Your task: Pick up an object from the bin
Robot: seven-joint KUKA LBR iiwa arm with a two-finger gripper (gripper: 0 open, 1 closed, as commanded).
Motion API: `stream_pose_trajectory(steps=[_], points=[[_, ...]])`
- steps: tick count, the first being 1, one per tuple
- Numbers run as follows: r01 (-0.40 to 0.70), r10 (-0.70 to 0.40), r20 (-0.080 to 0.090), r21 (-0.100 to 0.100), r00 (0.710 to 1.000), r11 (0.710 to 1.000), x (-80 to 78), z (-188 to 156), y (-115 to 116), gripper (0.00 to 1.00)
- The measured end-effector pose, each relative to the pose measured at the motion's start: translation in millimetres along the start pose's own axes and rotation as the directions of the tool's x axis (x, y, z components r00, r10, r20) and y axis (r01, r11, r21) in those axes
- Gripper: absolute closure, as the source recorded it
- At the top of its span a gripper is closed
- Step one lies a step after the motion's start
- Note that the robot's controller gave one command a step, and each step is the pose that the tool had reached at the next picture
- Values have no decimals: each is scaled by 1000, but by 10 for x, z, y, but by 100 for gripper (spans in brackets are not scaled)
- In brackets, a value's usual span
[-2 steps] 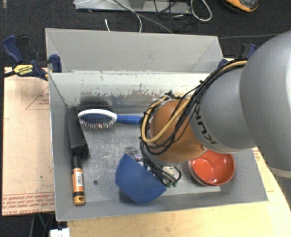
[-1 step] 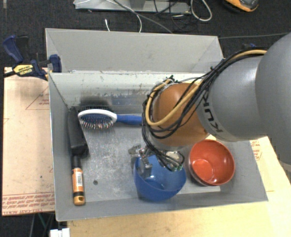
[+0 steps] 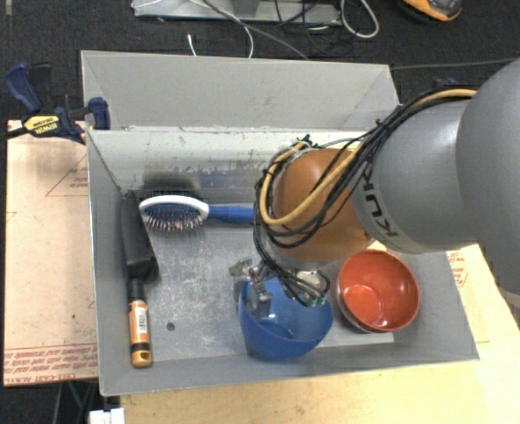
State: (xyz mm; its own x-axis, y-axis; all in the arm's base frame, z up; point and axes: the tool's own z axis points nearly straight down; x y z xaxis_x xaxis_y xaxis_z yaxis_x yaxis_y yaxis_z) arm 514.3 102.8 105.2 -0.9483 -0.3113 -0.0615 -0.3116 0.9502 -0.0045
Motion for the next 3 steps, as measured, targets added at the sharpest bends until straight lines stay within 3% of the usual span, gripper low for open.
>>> stream_pose_trajectory(steps=[1, 2, 3], points=[[6, -6, 7, 0, 1000, 1000, -43, -627, -83, 0], [6, -6, 3, -1, 1000, 1000, -31, -610, -80, 0], [-5, 5, 4, -1, 1000, 1000, 160, -484, -381, 0]])
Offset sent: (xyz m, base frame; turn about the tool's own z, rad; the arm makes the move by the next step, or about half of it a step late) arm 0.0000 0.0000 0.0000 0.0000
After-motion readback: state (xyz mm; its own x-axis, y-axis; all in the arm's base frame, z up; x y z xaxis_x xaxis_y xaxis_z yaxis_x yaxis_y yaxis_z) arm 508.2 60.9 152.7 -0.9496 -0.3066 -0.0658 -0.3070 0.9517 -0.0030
